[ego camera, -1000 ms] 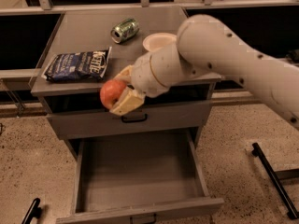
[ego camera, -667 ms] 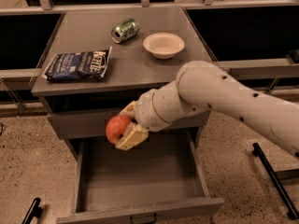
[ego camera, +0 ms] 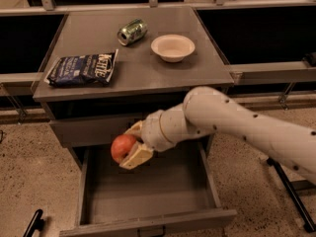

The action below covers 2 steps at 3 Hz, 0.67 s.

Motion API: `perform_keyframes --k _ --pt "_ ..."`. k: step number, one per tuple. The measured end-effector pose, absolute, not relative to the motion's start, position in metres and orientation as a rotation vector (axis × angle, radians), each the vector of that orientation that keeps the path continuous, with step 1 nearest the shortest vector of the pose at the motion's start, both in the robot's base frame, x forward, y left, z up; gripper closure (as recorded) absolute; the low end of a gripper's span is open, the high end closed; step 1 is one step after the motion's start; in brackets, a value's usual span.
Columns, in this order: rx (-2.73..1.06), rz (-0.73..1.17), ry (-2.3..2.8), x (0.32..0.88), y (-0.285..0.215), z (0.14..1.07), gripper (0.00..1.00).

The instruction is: Place apple into middle drawer

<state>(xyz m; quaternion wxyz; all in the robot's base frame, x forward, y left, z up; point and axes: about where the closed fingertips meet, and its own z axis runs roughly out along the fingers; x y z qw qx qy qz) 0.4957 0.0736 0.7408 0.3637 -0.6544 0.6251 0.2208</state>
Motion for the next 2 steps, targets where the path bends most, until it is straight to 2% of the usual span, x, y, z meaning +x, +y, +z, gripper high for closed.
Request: perform_keyframes --k 2 --pt "-1.459 0.846 1.714 0.493 0.126 0.533 1.00"
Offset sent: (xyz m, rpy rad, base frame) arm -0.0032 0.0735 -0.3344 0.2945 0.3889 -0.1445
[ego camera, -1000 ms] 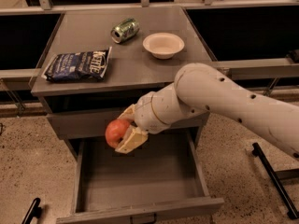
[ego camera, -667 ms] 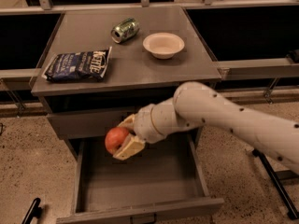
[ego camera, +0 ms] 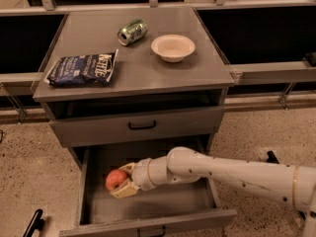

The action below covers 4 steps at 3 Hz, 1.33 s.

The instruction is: Place apple into middle drawer

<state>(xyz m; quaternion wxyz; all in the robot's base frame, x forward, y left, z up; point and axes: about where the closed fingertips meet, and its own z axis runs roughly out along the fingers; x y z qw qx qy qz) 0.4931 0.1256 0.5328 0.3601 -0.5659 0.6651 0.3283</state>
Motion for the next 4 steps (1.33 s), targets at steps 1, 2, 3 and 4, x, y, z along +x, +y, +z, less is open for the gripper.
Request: perform_keyframes --k 1,2,3,4 --pt "-1.399 0.927 1.754 0.490 0.136 0.474 1.00" --pt "-1.436 0.915 1.777 0.497 0.144 0.431 0.74" --pt "-1.518 0.865 1.773 0.509 0.149 0.416 0.50" --pt "-1.529 0.913 1.761 0.513 0.151 0.402 0.19"
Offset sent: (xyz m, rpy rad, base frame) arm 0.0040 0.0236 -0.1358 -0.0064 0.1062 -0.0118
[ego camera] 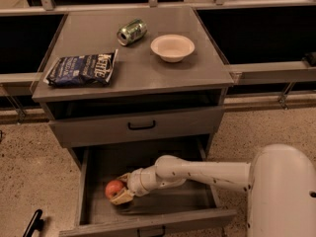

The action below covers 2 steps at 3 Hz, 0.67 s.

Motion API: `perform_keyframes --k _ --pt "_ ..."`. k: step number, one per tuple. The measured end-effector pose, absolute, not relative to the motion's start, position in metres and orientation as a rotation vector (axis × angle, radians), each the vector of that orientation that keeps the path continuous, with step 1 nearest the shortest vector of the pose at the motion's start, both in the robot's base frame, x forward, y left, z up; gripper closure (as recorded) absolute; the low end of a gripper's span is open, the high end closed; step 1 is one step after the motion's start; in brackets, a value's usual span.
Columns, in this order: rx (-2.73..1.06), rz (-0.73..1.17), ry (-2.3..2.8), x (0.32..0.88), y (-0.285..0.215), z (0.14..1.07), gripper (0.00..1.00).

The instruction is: Place apple into middle drawer

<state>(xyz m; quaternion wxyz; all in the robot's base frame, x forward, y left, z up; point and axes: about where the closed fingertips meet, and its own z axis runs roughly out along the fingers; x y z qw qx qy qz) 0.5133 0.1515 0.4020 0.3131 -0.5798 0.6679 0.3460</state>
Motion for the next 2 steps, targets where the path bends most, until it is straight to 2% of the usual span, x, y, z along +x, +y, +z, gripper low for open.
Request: perform_keyframes --k 1,2 --pt "-1.529 0.913 1.761 0.5132 0.1515 0.4020 0.00" --pt "-1.529 0.913 1.761 0.5132 0.1515 0.4020 0.00"
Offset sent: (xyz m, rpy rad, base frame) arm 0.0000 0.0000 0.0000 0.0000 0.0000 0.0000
